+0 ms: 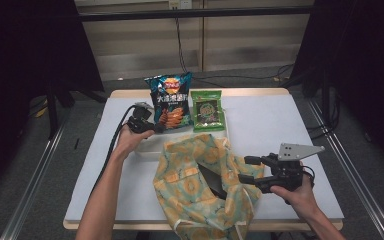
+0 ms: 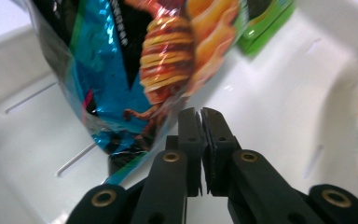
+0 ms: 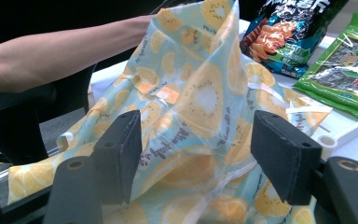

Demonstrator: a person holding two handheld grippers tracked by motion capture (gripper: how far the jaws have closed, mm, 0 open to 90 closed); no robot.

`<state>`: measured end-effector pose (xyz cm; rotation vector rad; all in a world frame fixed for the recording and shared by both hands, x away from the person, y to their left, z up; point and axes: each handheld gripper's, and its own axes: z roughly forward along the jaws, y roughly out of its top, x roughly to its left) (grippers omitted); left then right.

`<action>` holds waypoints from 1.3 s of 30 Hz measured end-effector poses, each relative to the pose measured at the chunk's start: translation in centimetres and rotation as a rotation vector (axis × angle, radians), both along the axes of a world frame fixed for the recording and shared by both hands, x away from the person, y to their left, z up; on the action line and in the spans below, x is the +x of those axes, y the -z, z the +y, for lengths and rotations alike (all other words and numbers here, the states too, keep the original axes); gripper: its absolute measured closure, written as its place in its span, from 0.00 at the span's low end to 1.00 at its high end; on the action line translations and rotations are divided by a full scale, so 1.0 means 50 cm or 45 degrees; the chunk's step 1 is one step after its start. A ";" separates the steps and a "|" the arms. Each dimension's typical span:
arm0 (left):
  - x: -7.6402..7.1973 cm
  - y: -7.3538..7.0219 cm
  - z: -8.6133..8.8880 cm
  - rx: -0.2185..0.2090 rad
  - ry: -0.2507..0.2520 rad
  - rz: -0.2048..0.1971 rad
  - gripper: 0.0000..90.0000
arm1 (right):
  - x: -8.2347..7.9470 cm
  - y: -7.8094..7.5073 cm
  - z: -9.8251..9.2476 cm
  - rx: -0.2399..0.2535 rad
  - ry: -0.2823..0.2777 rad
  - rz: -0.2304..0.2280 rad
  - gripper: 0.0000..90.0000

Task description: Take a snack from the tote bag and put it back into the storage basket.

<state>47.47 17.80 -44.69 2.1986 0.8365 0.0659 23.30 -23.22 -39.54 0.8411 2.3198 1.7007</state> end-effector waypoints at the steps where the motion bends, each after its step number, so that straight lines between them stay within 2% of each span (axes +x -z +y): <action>1: -0.005 -0.003 0.000 -0.019 -0.012 -0.016 0.96 | 0.000 -0.001 0.000 0.001 0.001 -0.001 0.38; 5: -0.026 -0.019 0.007 -0.092 0.012 -0.044 0.93 | 0.001 -0.002 -0.001 0.002 0.007 -0.005 0.38; 8: -0.042 -0.027 0.016 -0.164 0.006 -0.061 0.89 | 0.005 -0.005 0.003 0.007 0.005 -0.002 0.38; 10: -0.055 -0.030 0.020 -0.181 0.007 -0.070 0.85 | 0.006 -0.006 0.008 0.005 0.001 -0.003 0.38; 13: -0.076 -0.033 0.029 -0.181 0.001 -0.081 0.77 | 0.009 -0.006 0.013 0.004 -0.003 0.000 0.38; 16: -0.095 -0.035 0.038 -0.225 0.005 -0.092 0.71 | 0.011 -0.003 0.016 0.007 -0.006 0.007 0.38; 17: -0.099 -0.038 0.041 -0.206 -0.001 -0.104 0.71 | 0.011 -0.003 0.017 0.003 -0.003 0.004 0.38; 18: -0.103 -0.041 0.043 -0.211 -0.008 -0.105 0.69 | 0.011 -0.003 0.017 -0.002 -0.005 0.001 0.38; 20: -0.112 -0.048 0.050 -0.251 -0.014 -0.112 0.69 | 0.010 -0.004 0.018 0.001 -0.004 0.002 0.38; 26: -0.162 -0.064 0.066 -0.234 -0.019 -0.161 0.68 | 0.002 -0.008 0.018 0.003 -0.007 -0.007 0.37; 27: -0.173 -0.067 0.071 -0.254 -0.016 -0.163 0.66 | 0.001 -0.008 0.018 0.001 -0.006 -0.006 0.37; 30: -0.196 -0.076 0.078 -0.266 0.007 -0.177 0.65 | 0.000 -0.008 0.022 0.000 -0.002 -0.004 0.36; 32: -0.213 -0.081 0.080 -0.292 0.017 -0.185 0.65 | -0.001 -0.008 0.027 -0.010 0.001 -0.008 0.35; 39: -0.276 -0.111 0.089 -0.334 0.060 -0.261 0.68 | -0.015 -0.005 0.047 -0.038 -0.010 0.009 0.33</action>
